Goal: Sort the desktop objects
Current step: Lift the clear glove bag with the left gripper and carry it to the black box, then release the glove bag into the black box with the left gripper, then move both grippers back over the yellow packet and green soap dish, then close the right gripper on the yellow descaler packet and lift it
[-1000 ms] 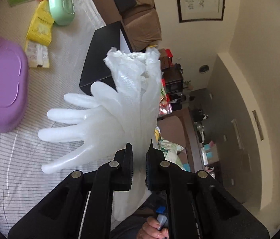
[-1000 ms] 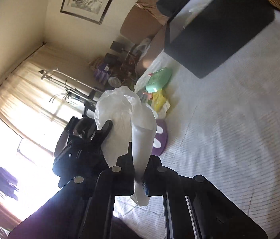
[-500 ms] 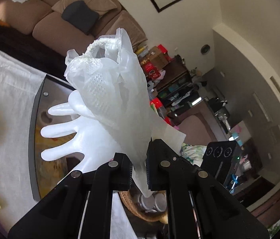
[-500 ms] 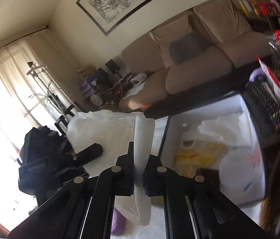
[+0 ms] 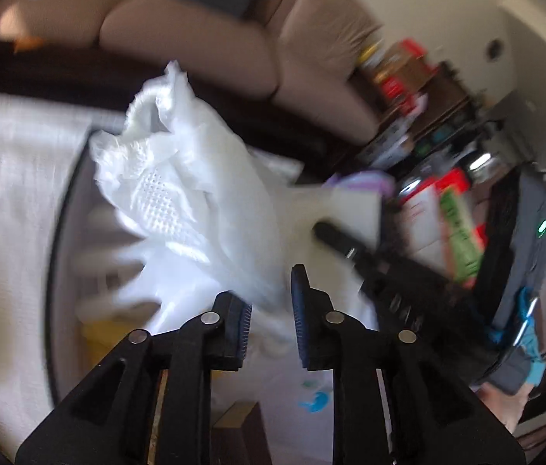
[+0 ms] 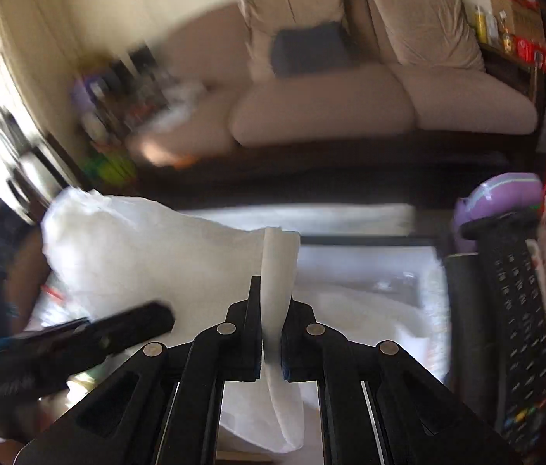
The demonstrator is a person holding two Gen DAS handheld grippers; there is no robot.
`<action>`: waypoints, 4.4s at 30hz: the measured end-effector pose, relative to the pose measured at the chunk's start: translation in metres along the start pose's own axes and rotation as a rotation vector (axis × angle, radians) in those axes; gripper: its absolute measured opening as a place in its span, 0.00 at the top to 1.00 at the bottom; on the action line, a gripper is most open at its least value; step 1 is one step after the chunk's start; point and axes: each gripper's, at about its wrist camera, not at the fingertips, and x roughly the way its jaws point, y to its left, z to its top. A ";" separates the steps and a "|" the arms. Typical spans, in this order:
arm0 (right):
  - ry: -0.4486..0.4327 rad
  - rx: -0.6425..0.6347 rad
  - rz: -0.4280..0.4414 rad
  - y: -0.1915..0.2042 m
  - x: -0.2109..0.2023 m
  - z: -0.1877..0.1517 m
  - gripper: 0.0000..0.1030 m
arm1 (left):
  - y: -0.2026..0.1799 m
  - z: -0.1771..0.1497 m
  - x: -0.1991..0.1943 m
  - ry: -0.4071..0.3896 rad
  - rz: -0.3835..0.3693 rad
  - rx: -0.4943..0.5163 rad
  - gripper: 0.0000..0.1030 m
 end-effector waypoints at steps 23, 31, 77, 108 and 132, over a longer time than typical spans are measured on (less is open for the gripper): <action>0.221 0.016 -0.149 -0.042 0.057 -0.030 0.69 | 0.036 0.003 0.028 0.152 0.121 -0.047 0.64; 0.065 0.025 -0.104 -0.028 -0.018 -0.029 0.65 | 0.029 -0.028 -0.082 0.032 0.105 0.115 0.62; 0.113 0.016 0.293 0.300 -0.082 -0.327 0.18 | 0.266 -0.294 -0.318 -0.207 0.185 -0.052 0.10; 0.031 -0.135 0.095 0.352 0.067 -0.207 0.41 | 0.356 -0.187 -0.294 -0.260 0.140 -0.334 0.10; 0.181 -0.109 0.240 0.346 0.036 -0.215 0.43 | 0.334 -0.190 -0.255 -0.140 -0.177 -0.360 0.10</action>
